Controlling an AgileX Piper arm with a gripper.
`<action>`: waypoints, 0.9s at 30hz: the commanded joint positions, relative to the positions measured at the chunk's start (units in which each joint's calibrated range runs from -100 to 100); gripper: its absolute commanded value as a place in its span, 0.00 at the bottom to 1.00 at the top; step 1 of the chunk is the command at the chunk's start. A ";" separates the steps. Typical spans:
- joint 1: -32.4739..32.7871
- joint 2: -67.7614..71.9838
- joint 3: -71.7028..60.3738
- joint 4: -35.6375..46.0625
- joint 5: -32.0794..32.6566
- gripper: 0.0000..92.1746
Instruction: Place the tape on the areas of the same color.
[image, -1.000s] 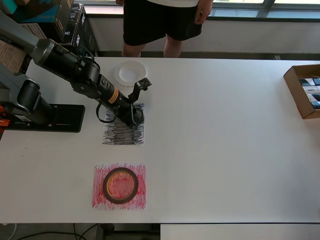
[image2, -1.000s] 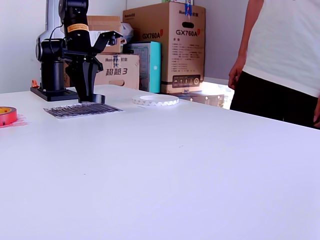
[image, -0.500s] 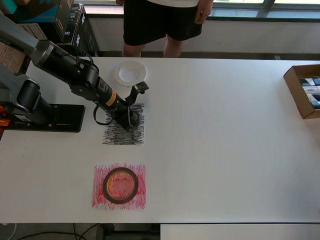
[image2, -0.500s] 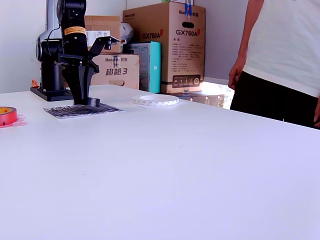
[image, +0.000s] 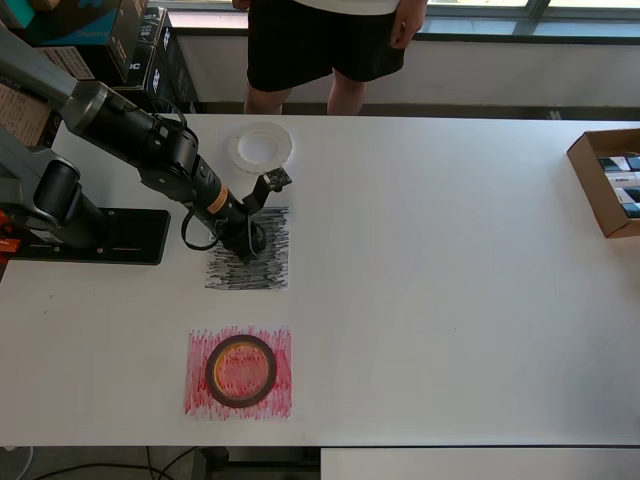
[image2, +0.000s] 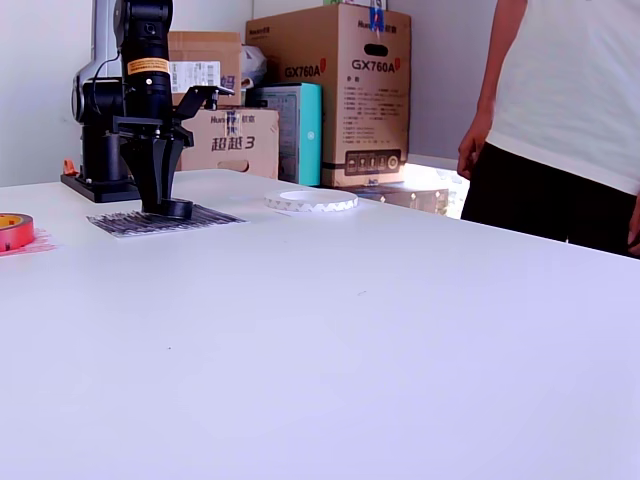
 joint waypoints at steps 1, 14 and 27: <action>0.26 -0.04 -0.23 -0.27 0.49 0.00; 0.26 -4.72 2.59 -0.95 0.82 0.50; -0.37 -4.91 0.14 -1.04 2.54 0.55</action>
